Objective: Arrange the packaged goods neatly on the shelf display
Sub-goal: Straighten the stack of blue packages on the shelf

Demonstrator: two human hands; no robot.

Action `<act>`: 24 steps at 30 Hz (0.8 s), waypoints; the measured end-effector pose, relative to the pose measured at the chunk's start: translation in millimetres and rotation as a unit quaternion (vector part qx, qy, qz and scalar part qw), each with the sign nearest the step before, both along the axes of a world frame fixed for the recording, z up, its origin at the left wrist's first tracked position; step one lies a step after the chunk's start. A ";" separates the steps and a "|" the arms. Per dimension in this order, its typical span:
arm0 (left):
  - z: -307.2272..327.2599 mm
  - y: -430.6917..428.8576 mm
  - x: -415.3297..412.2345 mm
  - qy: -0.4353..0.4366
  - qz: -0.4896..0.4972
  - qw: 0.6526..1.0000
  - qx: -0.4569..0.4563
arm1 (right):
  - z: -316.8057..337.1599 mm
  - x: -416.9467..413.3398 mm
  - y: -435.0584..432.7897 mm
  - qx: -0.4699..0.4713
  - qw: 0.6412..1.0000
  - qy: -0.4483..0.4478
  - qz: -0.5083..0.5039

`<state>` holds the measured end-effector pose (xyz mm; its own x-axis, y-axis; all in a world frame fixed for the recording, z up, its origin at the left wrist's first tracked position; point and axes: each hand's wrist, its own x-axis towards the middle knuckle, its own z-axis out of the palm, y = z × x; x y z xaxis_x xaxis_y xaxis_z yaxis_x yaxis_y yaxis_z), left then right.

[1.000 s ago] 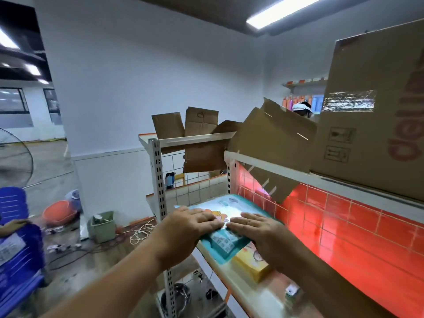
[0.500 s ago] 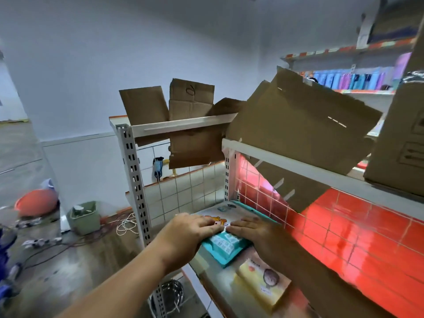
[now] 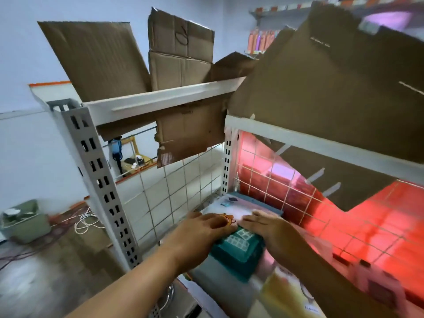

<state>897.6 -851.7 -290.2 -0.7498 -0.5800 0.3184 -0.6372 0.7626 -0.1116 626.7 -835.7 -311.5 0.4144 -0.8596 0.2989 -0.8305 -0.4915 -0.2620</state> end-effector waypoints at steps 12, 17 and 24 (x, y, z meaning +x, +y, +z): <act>-39.1 -24.7 -20.0 -0.013 -0.047 0.998 0.035 | -20.8 -3.3 -7.1 0.094 0.992 -0.040 -0.079; -45.5 -23.0 -23.0 -0.016 -0.035 0.997 0.067 | -17.0 -7.4 -1.3 0.100 0.990 0.056 -0.076; -45.6 -19.4 -23.1 -0.010 -0.019 0.994 0.106 | -14.9 -7.1 2.6 0.089 0.991 0.074 -0.074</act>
